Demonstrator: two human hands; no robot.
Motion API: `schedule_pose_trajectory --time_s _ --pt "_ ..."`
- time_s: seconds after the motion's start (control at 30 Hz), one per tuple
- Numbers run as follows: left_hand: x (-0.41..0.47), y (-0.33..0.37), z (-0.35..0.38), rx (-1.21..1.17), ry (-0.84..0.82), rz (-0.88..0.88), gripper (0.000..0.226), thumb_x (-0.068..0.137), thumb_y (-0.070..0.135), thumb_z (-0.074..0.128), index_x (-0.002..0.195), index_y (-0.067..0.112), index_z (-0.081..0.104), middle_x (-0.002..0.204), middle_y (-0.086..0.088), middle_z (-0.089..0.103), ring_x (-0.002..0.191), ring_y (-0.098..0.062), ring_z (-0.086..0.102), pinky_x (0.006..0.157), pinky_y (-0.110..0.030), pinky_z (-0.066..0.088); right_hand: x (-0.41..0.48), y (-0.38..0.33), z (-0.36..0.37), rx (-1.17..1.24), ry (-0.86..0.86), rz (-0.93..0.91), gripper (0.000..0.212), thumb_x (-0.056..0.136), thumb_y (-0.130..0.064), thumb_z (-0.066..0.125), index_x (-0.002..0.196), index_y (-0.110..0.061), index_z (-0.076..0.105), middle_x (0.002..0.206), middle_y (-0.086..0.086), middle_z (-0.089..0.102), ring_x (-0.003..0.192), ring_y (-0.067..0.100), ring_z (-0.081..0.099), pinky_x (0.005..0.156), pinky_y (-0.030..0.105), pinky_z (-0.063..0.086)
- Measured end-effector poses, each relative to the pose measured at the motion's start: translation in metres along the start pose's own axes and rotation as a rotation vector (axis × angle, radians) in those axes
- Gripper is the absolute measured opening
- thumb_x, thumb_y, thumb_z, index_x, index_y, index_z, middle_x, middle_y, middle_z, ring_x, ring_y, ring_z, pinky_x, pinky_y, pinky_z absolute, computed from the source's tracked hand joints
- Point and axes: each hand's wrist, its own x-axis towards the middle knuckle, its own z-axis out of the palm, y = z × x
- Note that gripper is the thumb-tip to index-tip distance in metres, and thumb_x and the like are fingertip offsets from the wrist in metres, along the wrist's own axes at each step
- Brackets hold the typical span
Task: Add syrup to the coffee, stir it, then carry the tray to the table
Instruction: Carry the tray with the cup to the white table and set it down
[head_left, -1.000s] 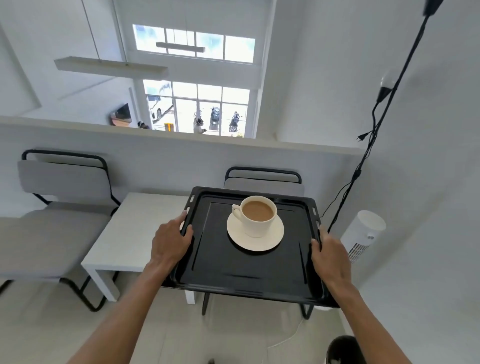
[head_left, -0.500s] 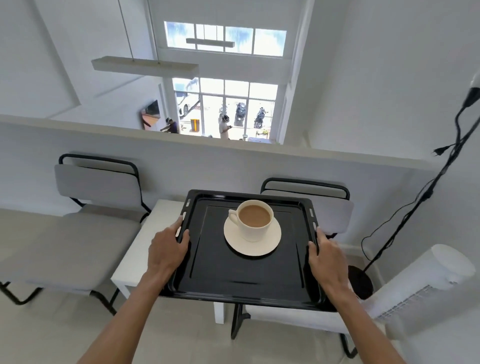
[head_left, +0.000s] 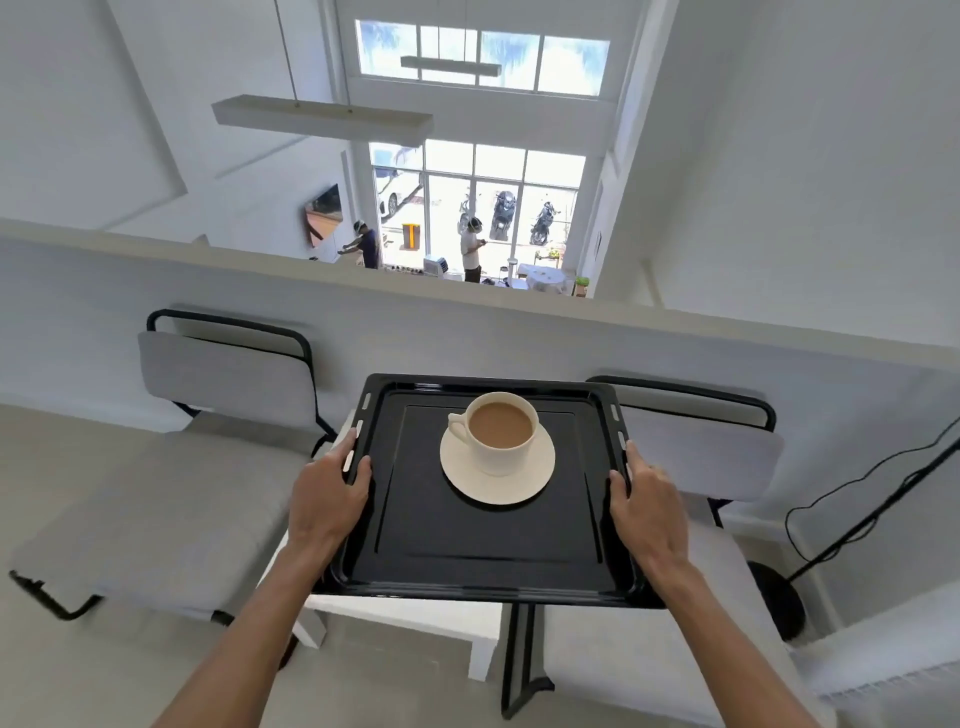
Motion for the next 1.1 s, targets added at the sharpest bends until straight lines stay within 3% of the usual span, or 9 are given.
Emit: schedule_pose_trajectory --time_s 0.13,0.2,0.33,0.47,0.6,0.7,0.9,1.0,1.1 --pt "0.045 -0.03 -0.002 -0.009 -0.045 0.004 0.048 0.099 0.021 0.064 0.145 0.01 0.058 0.105 -0.021 0.08 0.091 -0.04 0.075 0.082 -0.045 0.06 0.017 -0.032 0.03 0.003 0.003 0.034 0.051 0.105 -0.02 0.054 0.153 -0.007 0.044 0.101 0.021 0.067 0.086 0.033 0.068 0.071 0.03 0.047" --pt "0.07 -0.044 -0.001 -0.018 -0.063 0.014 0.047 0.099 0.02 0.064 0.144 0.009 0.059 0.111 -0.019 0.08 0.095 -0.038 0.076 0.086 -0.044 0.061 0.027 -0.047 0.047 -0.002 0.006 0.045 0.051 0.105 -0.02 0.053 0.153 -0.006 0.045 0.102 0.02 0.068 0.089 0.032 0.068 0.074 0.032 0.051" --pt "0.12 -0.072 0.004 -0.014 -0.082 0.054 0.046 0.098 0.022 0.065 0.142 0.01 0.061 0.094 -0.014 0.082 0.082 -0.033 0.077 0.079 -0.04 0.062 0.044 -0.072 0.084 0.007 0.032 0.095 0.052 0.104 -0.02 0.055 0.153 -0.007 0.045 0.102 0.018 0.07 0.09 0.031 0.067 0.077 0.032 0.052" --pt "0.163 -0.095 0.017 -0.027 -0.11 0.059 0.047 0.099 0.022 0.064 0.145 0.012 0.059 0.107 -0.013 0.081 0.093 -0.035 0.077 0.086 -0.045 0.063 0.065 -0.09 0.118 0.019 0.045 0.13 0.051 0.104 -0.021 0.055 0.153 -0.008 0.044 0.103 0.017 0.07 0.089 0.029 0.067 0.076 0.033 0.055" --pt "0.191 -0.118 0.04 -0.026 -0.129 0.041 0.048 0.1 0.024 0.062 0.147 0.014 0.057 0.093 -0.013 0.082 0.081 -0.034 0.077 0.079 -0.045 0.064 0.089 -0.098 0.151 0.039 0.05 0.142 0.052 0.104 -0.019 0.056 0.153 -0.008 0.045 0.095 0.013 0.067 0.075 0.023 0.061 0.068 0.03 0.055" --pt "0.206 -0.139 0.065 -0.029 -0.117 0.022 0.048 0.1 0.022 0.064 0.147 0.014 0.056 0.091 -0.011 0.082 0.073 -0.028 0.076 0.076 -0.045 0.065 0.107 -0.098 0.18 0.042 0.055 0.138 0.052 0.103 -0.017 0.058 0.152 -0.007 0.046 0.093 0.013 0.067 0.07 0.018 0.054 0.065 0.024 0.046" --pt "0.22 -0.188 0.121 -0.005 -0.129 -0.033 0.049 0.1 0.024 0.063 0.148 0.017 0.055 0.052 -0.013 0.063 0.045 -0.027 0.059 0.047 -0.037 0.055 0.132 -0.085 0.25 0.095 0.037 0.127 0.053 0.102 -0.016 0.059 0.153 -0.009 0.045 0.103 0.015 0.069 0.073 0.02 0.062 0.072 0.024 0.05" --pt "0.223 -0.214 0.149 0.025 -0.149 -0.042 0.05 0.1 0.023 0.064 0.149 0.02 0.054 0.046 -0.013 0.055 0.041 -0.028 0.054 0.043 -0.032 0.046 0.135 -0.072 0.291 0.126 0.044 0.143 0.052 0.101 -0.014 0.062 0.151 -0.008 0.048 0.115 0.016 0.07 0.087 0.026 0.069 0.081 0.026 0.05" --pt "0.225 -0.24 0.179 0.012 -0.169 -0.048 0.052 0.098 0.018 0.066 0.148 0.021 0.055 0.047 0.001 0.049 0.041 -0.021 0.051 0.045 -0.029 0.042 0.133 -0.058 0.333 0.134 0.033 0.175 0.055 0.101 -0.016 0.062 0.153 -0.013 0.046 0.102 0.011 0.066 0.08 0.02 0.061 0.077 0.027 0.051"
